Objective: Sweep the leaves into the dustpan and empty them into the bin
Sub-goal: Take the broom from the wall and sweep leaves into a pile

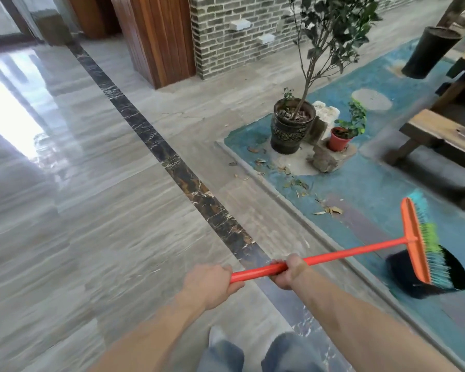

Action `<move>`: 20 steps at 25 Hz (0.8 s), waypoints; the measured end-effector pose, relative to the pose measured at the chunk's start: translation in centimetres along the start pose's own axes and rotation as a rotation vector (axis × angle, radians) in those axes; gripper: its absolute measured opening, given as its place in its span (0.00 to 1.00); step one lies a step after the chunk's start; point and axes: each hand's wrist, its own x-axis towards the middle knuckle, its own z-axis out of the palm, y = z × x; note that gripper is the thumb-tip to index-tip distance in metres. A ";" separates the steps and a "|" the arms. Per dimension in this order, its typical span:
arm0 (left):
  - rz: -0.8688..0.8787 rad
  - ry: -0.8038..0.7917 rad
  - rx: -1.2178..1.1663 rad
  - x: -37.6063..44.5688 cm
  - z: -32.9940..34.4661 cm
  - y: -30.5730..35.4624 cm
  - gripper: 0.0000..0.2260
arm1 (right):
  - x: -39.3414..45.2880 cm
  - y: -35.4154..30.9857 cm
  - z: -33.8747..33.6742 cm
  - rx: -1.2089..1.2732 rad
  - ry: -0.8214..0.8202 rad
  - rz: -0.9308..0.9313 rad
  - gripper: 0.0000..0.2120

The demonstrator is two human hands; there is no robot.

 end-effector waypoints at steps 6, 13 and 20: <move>0.081 -0.107 0.002 11.5 -3.1 -1.7 0.25 | 3.8 -8.5 4.6 0.063 0.069 0.036 0.12; 0.119 -0.154 0.130 28.6 -10.3 -0.6 0.26 | 10.2 -22.7 10.5 0.070 0.064 0.048 0.14; 0.000 -0.325 0.019 39.1 -16.8 -0.7 0.23 | 14.2 -33.0 18.0 -0.178 0.015 0.125 0.16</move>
